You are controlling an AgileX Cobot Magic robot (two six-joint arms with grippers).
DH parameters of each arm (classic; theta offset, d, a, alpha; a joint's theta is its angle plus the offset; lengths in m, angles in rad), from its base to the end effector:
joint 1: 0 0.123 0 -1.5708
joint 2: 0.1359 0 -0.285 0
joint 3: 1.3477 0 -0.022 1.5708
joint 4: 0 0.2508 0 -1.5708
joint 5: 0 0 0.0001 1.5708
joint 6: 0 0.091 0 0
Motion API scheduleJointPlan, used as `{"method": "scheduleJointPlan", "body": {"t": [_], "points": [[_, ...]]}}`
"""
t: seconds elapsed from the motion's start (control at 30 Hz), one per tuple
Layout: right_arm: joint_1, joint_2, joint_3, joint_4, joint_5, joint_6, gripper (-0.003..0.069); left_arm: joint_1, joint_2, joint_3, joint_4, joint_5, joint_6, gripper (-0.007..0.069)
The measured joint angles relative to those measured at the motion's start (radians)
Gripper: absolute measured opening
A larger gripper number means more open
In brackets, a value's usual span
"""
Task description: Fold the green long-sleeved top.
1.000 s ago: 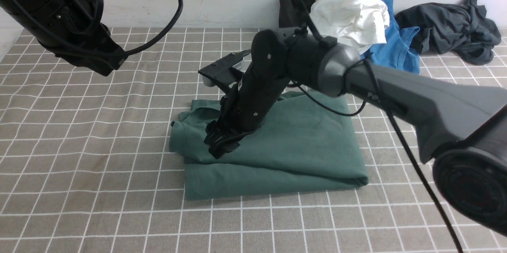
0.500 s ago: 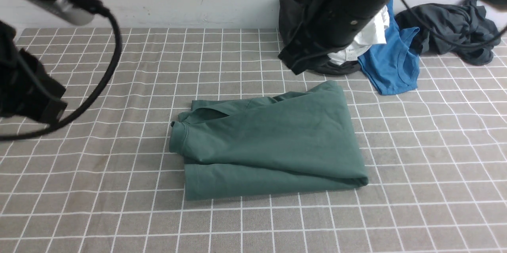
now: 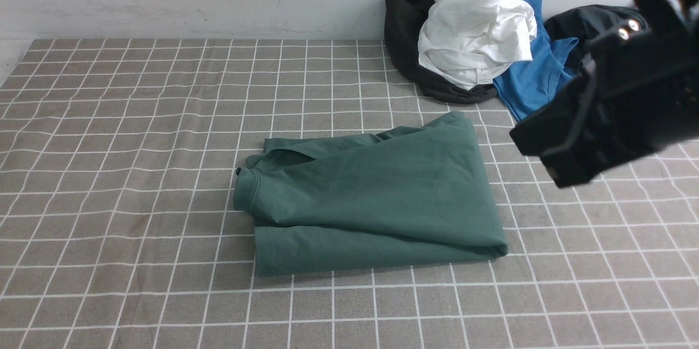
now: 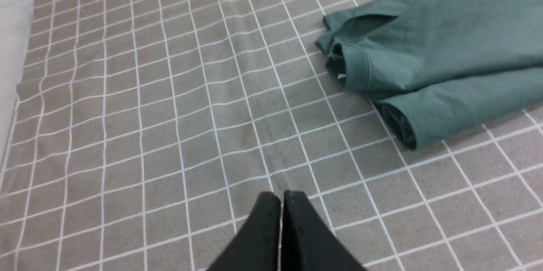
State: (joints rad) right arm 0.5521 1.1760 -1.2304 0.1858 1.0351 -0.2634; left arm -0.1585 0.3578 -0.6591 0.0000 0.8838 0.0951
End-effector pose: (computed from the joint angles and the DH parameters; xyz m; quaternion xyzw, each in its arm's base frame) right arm 0.1874 0.1324 0.3860 -0.3557 0.8693 0.1376 0.3143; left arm 0.0522 -0.0083 0.3301 0.1086 0.8520 -0.0162 0.5119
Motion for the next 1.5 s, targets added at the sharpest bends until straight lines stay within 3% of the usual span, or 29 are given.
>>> {"method": "scheduleJointPlan", "body": {"t": [0.2,0.5,1.3,1.5], "points": [[0.000,-0.282,0.269,0.092,-0.230,0.000,-0.0014,0.000,-0.224,0.117,0.009,-0.069,-0.053,-0.0008],[0.000,-0.632,0.492,0.099,-0.458,0.000,-0.0014,0.000,-0.321,0.163,0.007,-0.073,-0.053,-0.0007],[0.000,-0.717,0.520,0.052,-0.436,0.008,-0.0014,0.000,-0.322,0.163,0.007,-0.072,-0.053,-0.0007],[-0.024,-0.750,0.638,-0.012,-0.584,0.045,-0.0014,0.000,-0.322,0.163,0.007,-0.072,-0.053,-0.0007]]}}
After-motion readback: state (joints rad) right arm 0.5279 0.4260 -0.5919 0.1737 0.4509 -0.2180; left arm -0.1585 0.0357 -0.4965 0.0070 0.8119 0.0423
